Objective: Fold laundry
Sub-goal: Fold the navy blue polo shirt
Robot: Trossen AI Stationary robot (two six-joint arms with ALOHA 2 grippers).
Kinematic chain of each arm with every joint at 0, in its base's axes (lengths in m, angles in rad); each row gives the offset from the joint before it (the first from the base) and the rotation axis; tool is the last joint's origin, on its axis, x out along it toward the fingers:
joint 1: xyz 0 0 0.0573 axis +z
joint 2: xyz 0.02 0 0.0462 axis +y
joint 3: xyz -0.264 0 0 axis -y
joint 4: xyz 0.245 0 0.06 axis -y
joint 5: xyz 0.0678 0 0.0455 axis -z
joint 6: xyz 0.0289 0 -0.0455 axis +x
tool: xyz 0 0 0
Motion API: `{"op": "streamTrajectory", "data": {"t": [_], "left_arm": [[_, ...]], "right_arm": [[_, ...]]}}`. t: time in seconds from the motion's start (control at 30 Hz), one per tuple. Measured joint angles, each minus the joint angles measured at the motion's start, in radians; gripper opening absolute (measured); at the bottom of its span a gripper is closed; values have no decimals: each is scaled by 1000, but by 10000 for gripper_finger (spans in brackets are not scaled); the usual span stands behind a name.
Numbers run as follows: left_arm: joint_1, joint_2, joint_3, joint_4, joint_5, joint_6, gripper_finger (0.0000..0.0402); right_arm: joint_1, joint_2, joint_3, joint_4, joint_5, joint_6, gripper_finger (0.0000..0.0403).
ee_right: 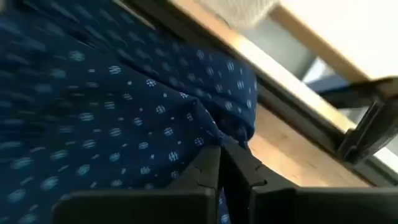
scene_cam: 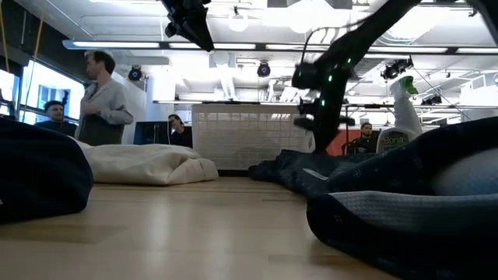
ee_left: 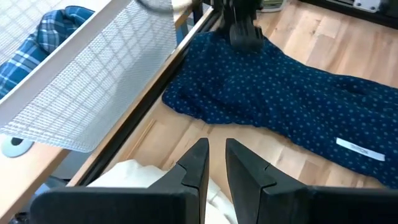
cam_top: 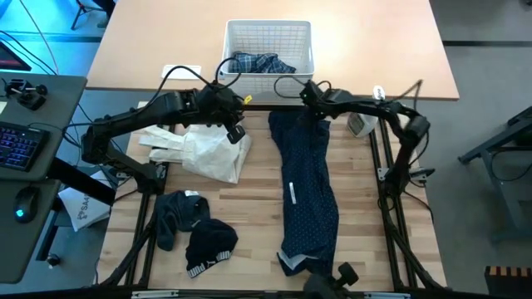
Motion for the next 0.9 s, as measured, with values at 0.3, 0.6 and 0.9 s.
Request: {"op": "streamTrajectory", "data": {"t": [0.3, 0.6, 0.9], "left_arm": [[6, 0, 0, -1, 21, 17, 41], [-13, 0, 0, -2, 57, -9, 41], [-76, 22, -29, 11, 166, -98, 41]], "right_arm": [[-15, 63, 0, -58, -90, 16, 109], [53, -234, 0, -163, -95, -2, 168], [406, -416, -85, -233, -118, 183, 169]]}}
